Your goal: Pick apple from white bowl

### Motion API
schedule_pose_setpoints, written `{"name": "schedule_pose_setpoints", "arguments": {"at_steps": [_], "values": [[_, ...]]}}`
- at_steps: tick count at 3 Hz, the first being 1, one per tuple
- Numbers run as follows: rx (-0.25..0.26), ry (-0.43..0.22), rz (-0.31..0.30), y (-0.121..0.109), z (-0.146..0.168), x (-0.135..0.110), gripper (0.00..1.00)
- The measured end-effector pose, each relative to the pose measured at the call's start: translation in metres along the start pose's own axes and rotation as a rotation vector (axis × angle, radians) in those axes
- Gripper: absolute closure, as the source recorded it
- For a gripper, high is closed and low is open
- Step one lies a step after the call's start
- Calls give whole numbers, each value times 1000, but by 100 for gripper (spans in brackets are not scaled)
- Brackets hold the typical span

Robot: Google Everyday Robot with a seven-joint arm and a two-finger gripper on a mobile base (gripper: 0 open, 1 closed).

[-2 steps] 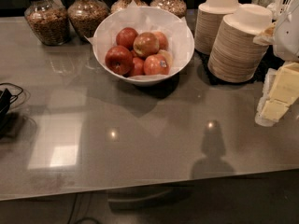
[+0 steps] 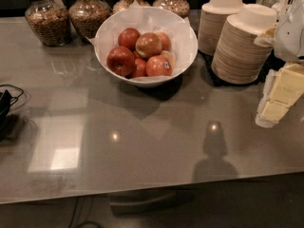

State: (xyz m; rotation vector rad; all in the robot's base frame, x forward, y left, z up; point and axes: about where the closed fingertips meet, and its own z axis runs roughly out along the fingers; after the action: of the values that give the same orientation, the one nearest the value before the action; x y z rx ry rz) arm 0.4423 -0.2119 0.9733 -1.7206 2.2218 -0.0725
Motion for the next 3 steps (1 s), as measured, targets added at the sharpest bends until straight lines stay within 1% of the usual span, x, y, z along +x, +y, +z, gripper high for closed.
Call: {"name": "schedule_pose_setpoints", "arguments": {"at_steps": [1, 2, 3], "values": [[-10, -99, 2, -11, 17, -16, 0], [5, -182, -39, -30, 36, -45, 0], [33, -227, -94, -52, 44, -74, 0]]}}
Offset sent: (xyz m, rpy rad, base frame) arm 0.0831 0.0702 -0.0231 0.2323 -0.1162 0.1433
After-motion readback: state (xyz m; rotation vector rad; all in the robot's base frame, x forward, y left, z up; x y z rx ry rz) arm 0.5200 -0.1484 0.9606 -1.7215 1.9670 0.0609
